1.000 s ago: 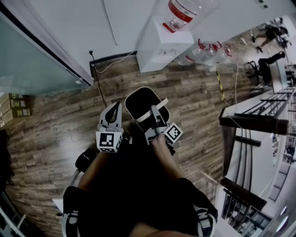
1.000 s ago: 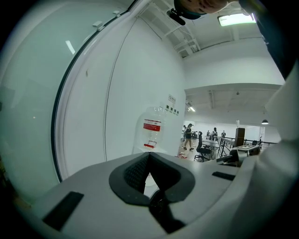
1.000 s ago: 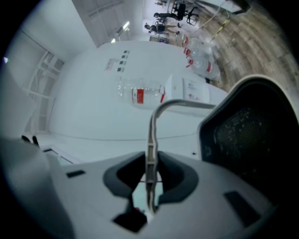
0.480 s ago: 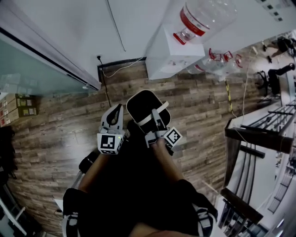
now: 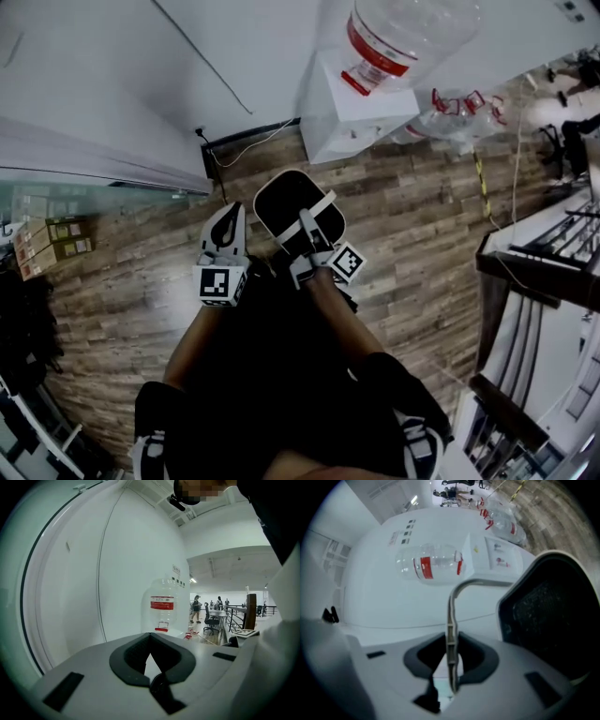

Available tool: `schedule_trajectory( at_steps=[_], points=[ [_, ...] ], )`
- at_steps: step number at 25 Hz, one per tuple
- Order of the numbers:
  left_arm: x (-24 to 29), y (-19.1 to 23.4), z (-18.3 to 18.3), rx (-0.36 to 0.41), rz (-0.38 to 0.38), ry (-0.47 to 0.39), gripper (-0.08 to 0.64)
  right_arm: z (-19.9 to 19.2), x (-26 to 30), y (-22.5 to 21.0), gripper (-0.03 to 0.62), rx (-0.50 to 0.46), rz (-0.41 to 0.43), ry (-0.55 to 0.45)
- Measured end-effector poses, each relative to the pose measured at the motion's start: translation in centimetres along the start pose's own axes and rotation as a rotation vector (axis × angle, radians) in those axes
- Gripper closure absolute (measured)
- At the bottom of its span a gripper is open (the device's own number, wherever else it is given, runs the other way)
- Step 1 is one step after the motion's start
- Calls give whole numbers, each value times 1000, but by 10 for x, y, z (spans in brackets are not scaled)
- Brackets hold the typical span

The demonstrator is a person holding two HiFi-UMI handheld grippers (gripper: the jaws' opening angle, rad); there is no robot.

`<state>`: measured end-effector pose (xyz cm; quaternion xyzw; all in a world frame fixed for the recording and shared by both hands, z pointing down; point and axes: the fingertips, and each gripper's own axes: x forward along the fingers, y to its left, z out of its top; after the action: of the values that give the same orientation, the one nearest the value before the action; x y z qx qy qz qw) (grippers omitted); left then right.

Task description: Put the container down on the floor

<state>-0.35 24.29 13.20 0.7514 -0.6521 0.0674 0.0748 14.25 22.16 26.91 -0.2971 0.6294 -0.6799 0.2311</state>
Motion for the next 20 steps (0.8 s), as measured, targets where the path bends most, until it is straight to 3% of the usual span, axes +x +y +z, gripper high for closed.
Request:
schedule_trajectory(
  at_steps=[10, 20],
  points=[
    [58, 28, -1, -2, -41, 29, 529, 30, 52, -9, 495, 31, -25, -79],
    [143, 61, -9, -36, -279, 96, 529, 43, 92, -31, 495, 58, -34, -282]
  ],
)
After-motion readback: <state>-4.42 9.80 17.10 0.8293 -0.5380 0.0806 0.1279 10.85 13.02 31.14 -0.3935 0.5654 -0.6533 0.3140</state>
